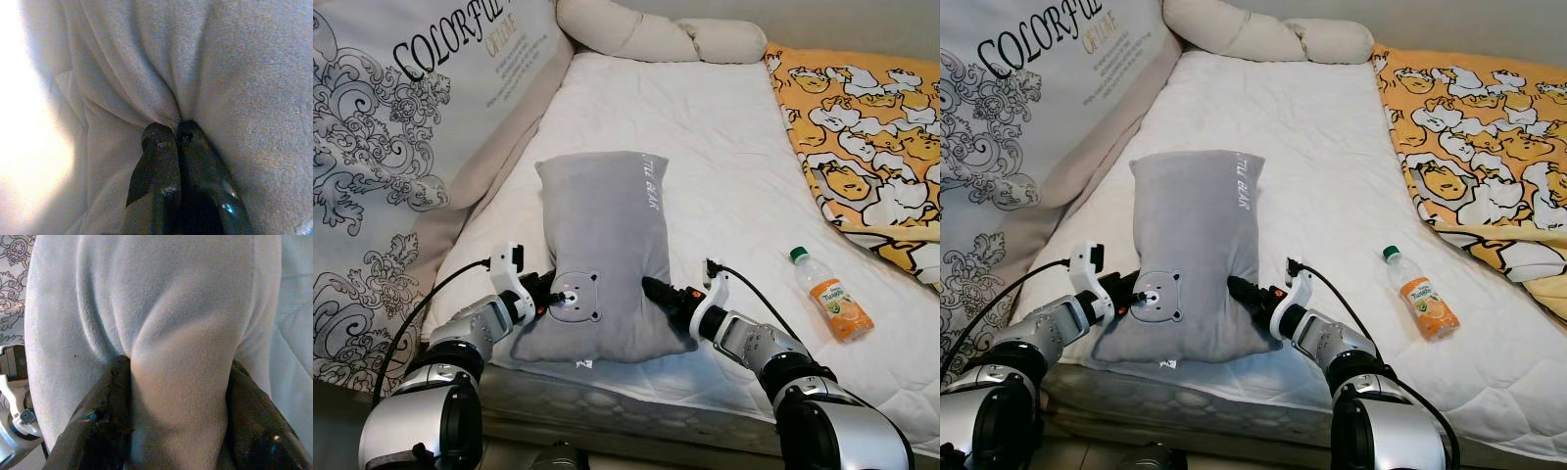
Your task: Clean up the room
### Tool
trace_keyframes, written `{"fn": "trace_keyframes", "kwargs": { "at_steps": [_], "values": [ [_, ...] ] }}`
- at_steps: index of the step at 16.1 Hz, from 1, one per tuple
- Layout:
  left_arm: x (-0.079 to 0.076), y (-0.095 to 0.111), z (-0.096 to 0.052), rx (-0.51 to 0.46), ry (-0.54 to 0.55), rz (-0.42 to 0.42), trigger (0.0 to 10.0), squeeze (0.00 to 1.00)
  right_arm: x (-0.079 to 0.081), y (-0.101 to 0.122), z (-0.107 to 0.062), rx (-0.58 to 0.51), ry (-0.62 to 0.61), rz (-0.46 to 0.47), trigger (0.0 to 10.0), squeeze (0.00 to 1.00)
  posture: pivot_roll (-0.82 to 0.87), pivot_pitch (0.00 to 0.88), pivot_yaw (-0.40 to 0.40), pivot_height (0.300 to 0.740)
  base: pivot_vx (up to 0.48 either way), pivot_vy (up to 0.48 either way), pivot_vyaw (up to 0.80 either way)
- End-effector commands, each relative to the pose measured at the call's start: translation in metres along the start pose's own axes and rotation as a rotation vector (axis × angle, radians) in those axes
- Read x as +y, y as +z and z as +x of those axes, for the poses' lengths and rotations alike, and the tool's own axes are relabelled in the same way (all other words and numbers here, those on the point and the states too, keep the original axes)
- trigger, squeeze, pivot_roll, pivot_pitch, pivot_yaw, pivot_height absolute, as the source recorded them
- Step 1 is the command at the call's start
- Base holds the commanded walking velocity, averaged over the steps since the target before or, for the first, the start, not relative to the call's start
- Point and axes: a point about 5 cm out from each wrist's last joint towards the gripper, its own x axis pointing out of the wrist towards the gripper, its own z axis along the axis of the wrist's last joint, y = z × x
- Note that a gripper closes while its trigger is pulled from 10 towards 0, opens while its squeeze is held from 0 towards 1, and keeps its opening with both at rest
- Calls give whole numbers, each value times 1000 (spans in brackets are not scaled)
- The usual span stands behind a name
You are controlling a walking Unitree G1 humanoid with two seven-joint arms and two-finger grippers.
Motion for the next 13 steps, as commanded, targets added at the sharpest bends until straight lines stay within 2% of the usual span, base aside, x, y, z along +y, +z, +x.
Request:
{"fn": "trace_keyframes", "kwargs": {
  "at_steps": [1,9,11,13],
  "values": [
    [-11,-11,9,51,-52,10,0,0,4,-4,4,11,16,9,0,0,-1,0,-7,740,0,0,0],
    [-29,-2,19,-33,-86,175,0,0,16,6,11,-65,80,-45,0,0,0,0,14,740,0,0,0],
    [-36,6,21,-68,-100,215,0,0,21,13,11,-93,110,-66,0,0,-4,0,23,740,0,0,0],
    [-48,23,24,-137,-130,255,0,0,29,29,10,-157,144,-103,0,0,-9,0,35,740,0,0,0]
  ]
}}
